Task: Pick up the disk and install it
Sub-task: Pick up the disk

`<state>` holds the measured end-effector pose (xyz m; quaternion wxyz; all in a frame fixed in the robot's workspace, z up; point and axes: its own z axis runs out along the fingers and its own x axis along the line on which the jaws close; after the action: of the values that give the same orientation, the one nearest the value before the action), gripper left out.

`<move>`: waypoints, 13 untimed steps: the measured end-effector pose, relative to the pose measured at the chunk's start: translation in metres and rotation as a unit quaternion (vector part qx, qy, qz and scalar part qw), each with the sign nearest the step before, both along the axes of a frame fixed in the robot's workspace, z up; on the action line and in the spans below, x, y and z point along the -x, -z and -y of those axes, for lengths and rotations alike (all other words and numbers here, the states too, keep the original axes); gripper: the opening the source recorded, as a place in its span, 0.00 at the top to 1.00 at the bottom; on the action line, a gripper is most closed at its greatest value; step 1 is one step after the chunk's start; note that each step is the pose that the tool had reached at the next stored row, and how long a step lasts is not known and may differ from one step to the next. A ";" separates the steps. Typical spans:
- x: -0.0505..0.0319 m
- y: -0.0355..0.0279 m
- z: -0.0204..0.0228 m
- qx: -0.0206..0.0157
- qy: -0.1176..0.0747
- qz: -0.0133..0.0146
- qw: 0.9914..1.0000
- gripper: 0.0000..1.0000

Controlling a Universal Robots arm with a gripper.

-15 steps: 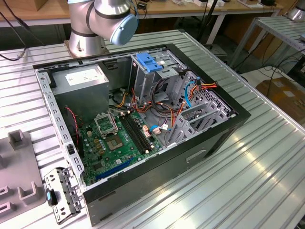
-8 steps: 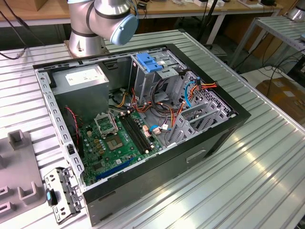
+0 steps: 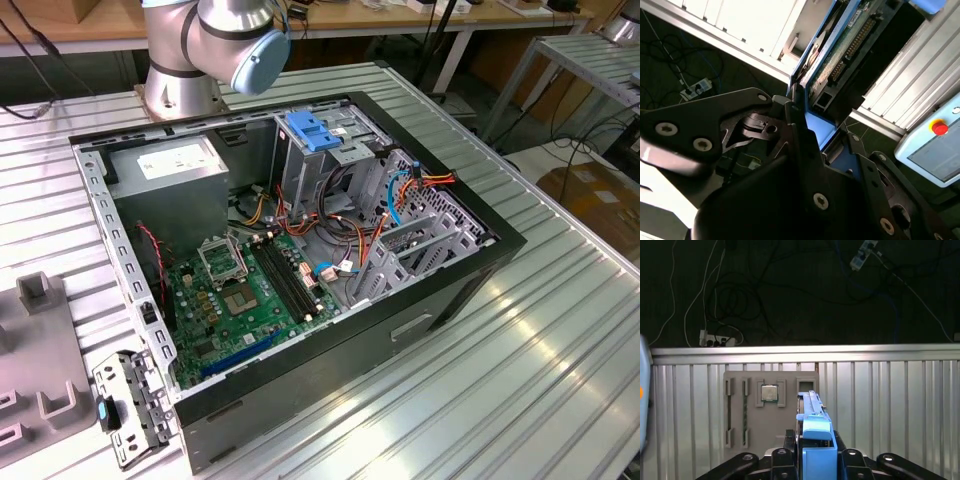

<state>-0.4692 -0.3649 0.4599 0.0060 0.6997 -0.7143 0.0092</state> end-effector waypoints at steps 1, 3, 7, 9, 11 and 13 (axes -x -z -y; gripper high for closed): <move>0.0000 -0.0010 0.0000 0.000 0.000 0.000 1.000 0.63; 0.0000 -0.0029 0.0000 0.000 0.000 0.000 1.000 0.63; 0.0000 -0.0068 0.0000 0.000 0.000 -0.001 1.000 0.63; -0.0001 -0.0101 0.0000 0.000 0.000 -0.002 1.000 0.63; 0.0000 -0.0128 0.0000 0.000 0.000 -0.003 1.000 0.63; 0.0000 -0.0146 0.0000 0.000 0.000 -0.003 1.000 0.63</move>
<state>-0.4692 -0.3649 0.4746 0.0083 0.6997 -0.7143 0.0069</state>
